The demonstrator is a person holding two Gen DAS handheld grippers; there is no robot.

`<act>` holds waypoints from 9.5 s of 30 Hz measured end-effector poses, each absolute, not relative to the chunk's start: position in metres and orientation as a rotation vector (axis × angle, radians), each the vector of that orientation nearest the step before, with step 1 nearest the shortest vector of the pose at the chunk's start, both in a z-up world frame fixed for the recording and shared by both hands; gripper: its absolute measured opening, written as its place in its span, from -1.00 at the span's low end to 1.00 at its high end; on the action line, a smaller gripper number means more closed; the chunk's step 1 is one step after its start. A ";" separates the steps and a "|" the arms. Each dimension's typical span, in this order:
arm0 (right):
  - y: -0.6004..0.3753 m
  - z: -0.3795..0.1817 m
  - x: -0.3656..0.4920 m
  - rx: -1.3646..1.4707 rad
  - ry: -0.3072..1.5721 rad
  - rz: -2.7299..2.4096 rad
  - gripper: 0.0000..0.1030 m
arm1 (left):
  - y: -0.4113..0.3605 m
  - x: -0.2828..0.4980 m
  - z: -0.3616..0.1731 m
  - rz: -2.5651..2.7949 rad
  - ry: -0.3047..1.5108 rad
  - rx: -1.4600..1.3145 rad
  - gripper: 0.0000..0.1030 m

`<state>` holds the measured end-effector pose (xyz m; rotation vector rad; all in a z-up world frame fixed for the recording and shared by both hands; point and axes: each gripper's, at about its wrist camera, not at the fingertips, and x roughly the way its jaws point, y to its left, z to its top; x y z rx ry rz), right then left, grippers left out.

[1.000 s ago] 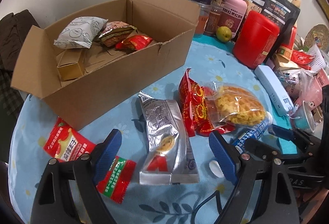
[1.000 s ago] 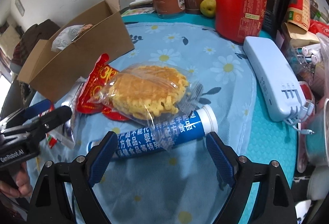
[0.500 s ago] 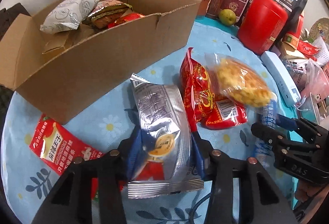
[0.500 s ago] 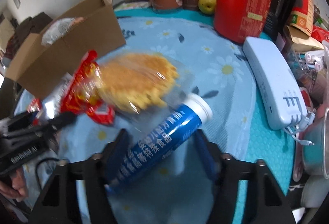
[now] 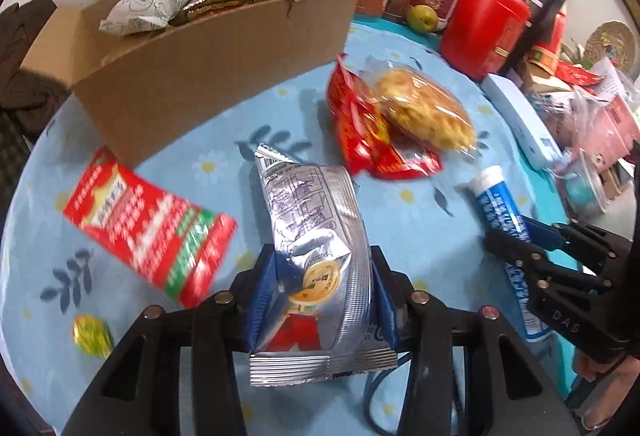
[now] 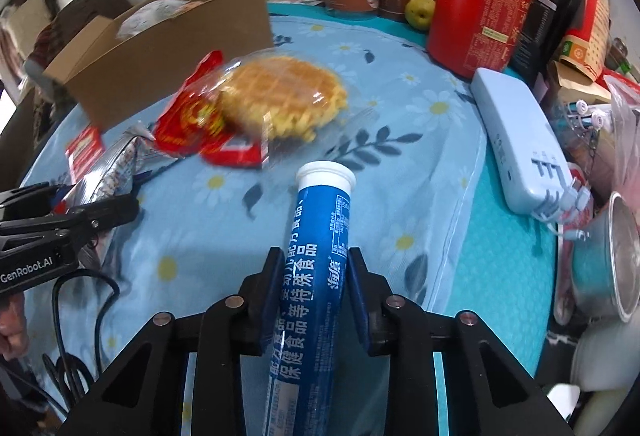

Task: Organize snacks
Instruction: 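Lift the silver bag and blue tube off the table with both grippers, then carry the silver bag and blue tube over the cardboard box, then open both grippers to drop the silver bag and blue tube inside, then withdraw both grippers from the box back over the table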

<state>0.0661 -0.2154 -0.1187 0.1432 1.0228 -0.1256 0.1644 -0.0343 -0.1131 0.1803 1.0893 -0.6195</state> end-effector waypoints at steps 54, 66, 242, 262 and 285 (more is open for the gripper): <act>-0.181 -0.108 0.006 0.095 0.976 0.118 -0.46 | -0.013 0.097 -0.106 -0.655 1.154 0.060 -0.15; -0.168 -0.106 0.005 0.079 0.989 0.121 -0.46 | -0.009 0.096 -0.123 -0.661 1.194 0.086 -0.17; -0.155 0.126 0.173 -0.167 0.427 0.119 0.55 | 0.006 0.218 0.124 -0.287 0.488 0.103 0.63; -0.143 0.128 0.066 -0.139 0.380 0.115 0.71 | 0.032 0.115 0.125 -0.357 0.442 0.129 0.78; -0.112 0.032 0.038 -0.076 0.558 0.182 0.71 | 0.072 0.085 0.040 -0.349 0.598 0.065 0.78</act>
